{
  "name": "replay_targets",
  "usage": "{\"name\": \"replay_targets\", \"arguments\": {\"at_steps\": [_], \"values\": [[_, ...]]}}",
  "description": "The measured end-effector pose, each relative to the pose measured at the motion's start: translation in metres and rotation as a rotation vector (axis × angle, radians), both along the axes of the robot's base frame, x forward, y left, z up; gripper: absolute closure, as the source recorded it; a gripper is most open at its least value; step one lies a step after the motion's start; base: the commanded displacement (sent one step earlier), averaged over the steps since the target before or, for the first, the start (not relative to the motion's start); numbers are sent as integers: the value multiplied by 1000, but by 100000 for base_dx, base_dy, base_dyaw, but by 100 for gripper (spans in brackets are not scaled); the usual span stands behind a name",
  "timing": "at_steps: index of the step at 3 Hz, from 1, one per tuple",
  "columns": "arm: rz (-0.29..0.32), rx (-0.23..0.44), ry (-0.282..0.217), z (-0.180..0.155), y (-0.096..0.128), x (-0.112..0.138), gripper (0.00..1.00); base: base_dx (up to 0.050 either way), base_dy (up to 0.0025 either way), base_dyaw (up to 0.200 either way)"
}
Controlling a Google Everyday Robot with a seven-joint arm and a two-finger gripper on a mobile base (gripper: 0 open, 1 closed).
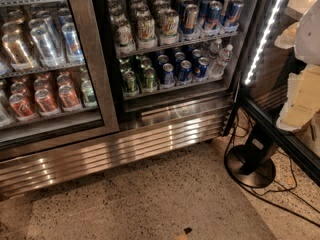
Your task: Close right fridge door
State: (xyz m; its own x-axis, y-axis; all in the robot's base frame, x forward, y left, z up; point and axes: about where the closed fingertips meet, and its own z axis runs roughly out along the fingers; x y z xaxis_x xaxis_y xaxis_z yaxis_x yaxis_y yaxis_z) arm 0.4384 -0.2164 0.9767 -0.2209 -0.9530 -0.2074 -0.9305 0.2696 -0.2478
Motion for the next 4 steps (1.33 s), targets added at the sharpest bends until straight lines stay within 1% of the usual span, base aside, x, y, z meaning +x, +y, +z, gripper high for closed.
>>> {"name": "replay_targets", "arguments": {"at_steps": [1,2,4], "values": [[0,0,0,0,0,0,0,-4947,-6,41],[0,0,0,0,0,0,0,3192,-249,-15342],[0,0,0,0,0,0,0,0,3,-19522]]}}
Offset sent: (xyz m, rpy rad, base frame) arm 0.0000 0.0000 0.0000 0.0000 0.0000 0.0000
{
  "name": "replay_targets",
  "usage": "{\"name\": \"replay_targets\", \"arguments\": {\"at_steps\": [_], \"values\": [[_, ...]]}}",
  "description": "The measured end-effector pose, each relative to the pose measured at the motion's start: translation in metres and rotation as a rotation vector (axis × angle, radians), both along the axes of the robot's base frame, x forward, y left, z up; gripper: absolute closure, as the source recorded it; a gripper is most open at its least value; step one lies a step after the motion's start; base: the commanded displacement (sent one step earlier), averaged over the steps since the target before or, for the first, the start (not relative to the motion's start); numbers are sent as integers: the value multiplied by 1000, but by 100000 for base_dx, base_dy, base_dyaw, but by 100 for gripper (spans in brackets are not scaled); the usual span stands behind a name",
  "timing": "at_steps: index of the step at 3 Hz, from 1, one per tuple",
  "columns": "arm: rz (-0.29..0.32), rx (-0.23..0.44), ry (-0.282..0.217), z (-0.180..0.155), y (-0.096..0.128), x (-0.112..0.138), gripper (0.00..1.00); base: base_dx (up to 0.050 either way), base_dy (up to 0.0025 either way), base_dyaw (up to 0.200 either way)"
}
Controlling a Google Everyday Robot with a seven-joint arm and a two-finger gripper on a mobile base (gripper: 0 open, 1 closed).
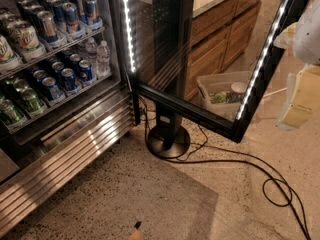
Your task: Close right fridge door
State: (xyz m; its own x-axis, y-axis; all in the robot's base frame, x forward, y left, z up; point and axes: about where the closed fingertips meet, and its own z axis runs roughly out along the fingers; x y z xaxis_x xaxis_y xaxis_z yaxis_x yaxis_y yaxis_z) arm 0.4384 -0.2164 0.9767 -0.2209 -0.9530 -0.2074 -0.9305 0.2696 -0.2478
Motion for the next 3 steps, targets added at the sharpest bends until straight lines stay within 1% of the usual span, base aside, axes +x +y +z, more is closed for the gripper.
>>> {"name": "replay_targets", "arguments": {"at_steps": [1,3], "values": [[0,0,0,0,0,0,0,2239,-200,-17801],[0,0,0,0,0,0,0,4973,2,-33]]}}
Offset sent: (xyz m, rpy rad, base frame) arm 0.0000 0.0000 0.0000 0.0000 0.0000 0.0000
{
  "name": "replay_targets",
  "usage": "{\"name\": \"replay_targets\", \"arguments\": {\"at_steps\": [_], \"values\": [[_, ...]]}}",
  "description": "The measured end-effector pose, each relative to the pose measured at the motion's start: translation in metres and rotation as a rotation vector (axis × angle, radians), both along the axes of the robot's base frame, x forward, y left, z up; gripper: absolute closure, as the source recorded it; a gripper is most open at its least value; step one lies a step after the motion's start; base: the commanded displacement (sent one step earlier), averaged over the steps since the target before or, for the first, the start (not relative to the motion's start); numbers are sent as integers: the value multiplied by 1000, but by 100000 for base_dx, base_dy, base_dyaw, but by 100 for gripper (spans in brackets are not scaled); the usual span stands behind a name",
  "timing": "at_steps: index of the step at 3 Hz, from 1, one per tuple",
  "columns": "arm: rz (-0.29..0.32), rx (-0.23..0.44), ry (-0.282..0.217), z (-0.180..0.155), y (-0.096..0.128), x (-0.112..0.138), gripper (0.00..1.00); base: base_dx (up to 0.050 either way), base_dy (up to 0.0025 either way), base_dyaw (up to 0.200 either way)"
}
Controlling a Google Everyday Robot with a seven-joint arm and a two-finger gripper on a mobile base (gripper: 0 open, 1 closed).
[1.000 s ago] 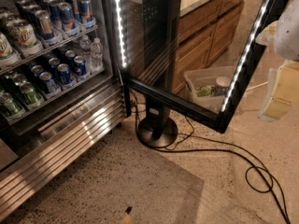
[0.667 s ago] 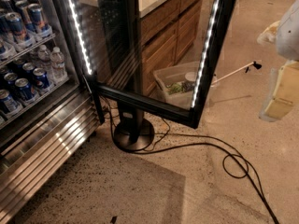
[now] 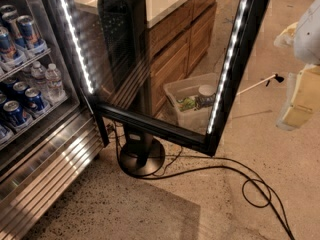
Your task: Close right fridge door
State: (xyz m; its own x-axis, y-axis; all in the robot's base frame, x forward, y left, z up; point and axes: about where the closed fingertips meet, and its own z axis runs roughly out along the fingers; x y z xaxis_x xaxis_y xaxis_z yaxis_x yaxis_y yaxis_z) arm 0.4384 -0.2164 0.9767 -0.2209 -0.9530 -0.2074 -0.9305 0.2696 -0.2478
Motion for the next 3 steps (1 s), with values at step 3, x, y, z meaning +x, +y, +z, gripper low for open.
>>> {"name": "replay_targets", "arguments": {"at_steps": [3], "values": [[1,83,-3,9,-12,-6,0,1331,-80,-3993]]}}
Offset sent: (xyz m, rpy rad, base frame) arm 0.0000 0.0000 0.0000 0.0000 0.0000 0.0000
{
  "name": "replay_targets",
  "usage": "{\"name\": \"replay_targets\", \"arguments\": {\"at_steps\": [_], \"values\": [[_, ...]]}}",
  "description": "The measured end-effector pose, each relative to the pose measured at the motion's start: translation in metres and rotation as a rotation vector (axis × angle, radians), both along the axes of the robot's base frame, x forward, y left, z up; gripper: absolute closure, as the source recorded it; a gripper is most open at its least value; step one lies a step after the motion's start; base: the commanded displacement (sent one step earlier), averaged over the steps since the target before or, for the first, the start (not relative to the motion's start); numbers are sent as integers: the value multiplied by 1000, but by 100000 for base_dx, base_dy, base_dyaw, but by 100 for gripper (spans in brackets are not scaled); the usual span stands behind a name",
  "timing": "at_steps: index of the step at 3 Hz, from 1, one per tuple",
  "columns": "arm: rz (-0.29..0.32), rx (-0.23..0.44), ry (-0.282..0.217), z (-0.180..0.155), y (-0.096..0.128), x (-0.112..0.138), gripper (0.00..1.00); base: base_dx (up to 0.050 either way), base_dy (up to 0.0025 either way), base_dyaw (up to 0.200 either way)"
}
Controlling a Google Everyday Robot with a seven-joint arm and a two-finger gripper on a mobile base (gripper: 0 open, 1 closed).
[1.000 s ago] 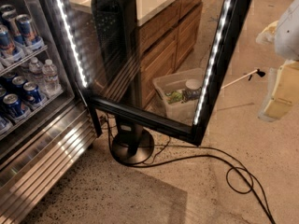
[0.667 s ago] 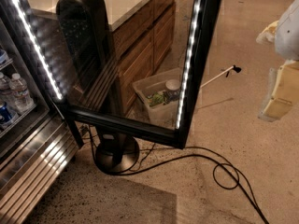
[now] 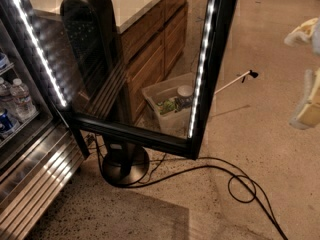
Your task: Close right fridge door
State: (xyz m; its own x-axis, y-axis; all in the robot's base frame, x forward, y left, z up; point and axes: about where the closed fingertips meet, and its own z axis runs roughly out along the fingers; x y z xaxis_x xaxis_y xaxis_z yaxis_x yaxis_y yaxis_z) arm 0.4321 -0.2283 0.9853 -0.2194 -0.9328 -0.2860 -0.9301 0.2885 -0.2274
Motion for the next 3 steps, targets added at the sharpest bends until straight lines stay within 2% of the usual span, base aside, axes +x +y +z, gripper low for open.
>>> {"name": "replay_targets", "arguments": {"at_steps": [1,2,3], "values": [[38,144,-8,10,-32,13,0,0,0,0],[91,245,-10,9,-51,50,0,0,0,0],[118,291,-82,21,-52,99,0,0,0,0]]}}
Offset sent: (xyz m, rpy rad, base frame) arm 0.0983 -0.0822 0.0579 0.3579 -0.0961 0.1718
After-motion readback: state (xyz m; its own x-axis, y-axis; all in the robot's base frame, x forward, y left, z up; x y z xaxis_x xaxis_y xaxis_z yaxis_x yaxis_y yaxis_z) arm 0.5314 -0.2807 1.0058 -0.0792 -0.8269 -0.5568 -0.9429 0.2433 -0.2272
